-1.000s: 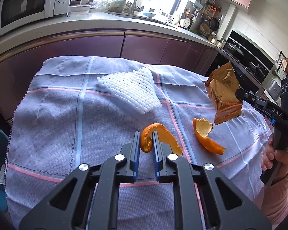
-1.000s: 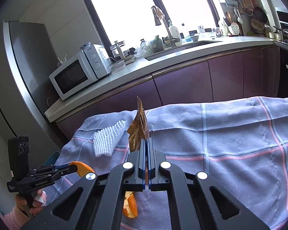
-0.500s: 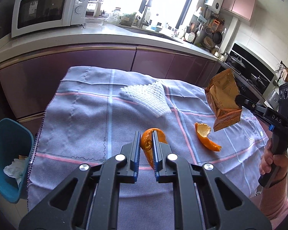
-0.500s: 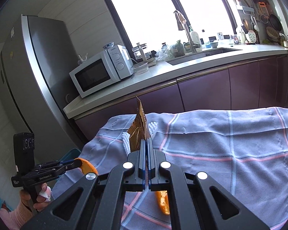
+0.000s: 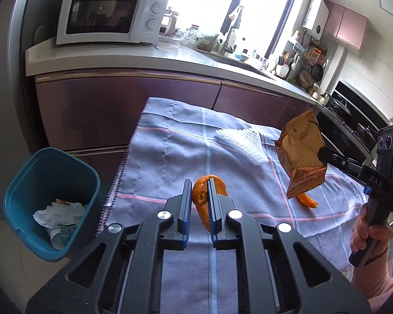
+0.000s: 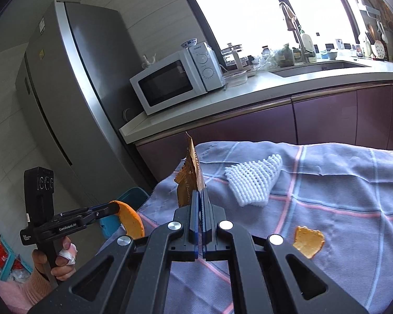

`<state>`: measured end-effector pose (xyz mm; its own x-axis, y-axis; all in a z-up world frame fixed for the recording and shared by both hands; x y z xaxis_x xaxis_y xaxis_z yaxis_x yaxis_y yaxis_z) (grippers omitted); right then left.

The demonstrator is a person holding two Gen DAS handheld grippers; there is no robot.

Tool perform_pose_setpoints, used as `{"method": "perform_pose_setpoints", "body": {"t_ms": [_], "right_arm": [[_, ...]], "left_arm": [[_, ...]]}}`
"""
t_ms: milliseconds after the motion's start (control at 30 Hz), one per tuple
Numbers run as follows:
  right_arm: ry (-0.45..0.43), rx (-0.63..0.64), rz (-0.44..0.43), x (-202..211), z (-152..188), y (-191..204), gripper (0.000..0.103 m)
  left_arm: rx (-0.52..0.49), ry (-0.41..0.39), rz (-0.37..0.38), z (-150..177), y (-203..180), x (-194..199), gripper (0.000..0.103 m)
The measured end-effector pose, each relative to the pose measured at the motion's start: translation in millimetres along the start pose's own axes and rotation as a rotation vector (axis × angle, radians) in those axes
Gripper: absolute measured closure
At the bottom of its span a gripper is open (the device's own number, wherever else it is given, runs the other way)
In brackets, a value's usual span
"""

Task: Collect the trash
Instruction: 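Carry the orange peel and gold wrapper over the teal bin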

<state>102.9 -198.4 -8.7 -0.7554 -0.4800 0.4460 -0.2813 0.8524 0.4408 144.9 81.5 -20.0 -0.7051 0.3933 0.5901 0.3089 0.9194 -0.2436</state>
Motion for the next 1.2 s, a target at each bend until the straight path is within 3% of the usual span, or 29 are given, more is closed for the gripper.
{"method": "perform_pose_setpoints", "body": {"t_ms": [767,1200], "right_arm": [[0.133,0.141,-0.212,-98.3,-1.8,117.5,0.102],[0.214,0.185,-0.269,-159.4,2.6,160.6,0.102]], "left_arm": [[0.141,-0.115,-0.206,-0.7,121.1,86.1,0.091],[0.193,-0.095,-0.320,7.1,182.0,90.4,0.091]]}}
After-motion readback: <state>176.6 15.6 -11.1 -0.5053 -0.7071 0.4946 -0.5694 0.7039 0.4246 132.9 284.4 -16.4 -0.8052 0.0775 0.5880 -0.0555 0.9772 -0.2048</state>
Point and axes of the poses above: each gripper's, at about its wrist camera, not at the fingertips, and x roughly against the way its jaws point, y to its left, z to its underside, the point moved 3 cm from there along -x, roughly the way its jaws point, and after that the axes turned 4 degrees about -x, right-handed, at the moved point
